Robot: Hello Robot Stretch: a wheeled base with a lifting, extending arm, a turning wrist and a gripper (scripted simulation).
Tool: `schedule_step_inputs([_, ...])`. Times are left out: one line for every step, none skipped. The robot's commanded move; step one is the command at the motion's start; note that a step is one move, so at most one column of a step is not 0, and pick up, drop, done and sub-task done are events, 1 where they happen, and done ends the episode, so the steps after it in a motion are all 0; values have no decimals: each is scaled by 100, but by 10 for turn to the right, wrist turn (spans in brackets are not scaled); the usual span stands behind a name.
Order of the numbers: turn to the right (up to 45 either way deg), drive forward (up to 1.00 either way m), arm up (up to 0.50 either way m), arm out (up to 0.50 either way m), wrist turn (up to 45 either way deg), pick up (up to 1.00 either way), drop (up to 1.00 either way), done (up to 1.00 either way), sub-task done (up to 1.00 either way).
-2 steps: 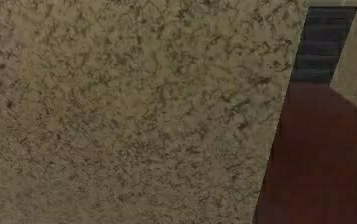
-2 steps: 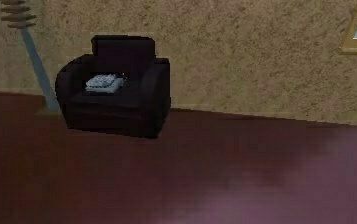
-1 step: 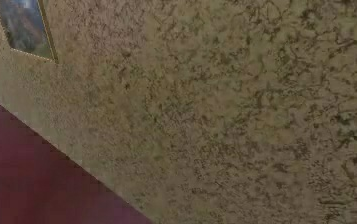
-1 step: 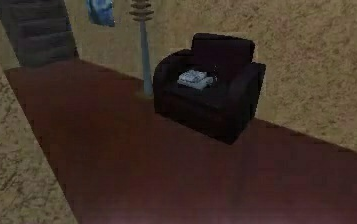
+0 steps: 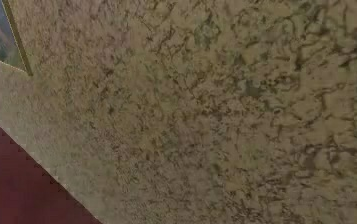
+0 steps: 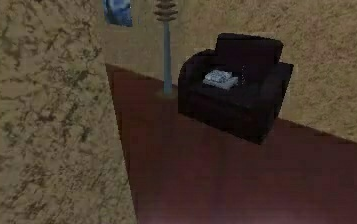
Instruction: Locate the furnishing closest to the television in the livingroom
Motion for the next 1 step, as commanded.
schedule_step_inputs([-450, 0, 0, 0, 0, 0, 0, 0, 0])
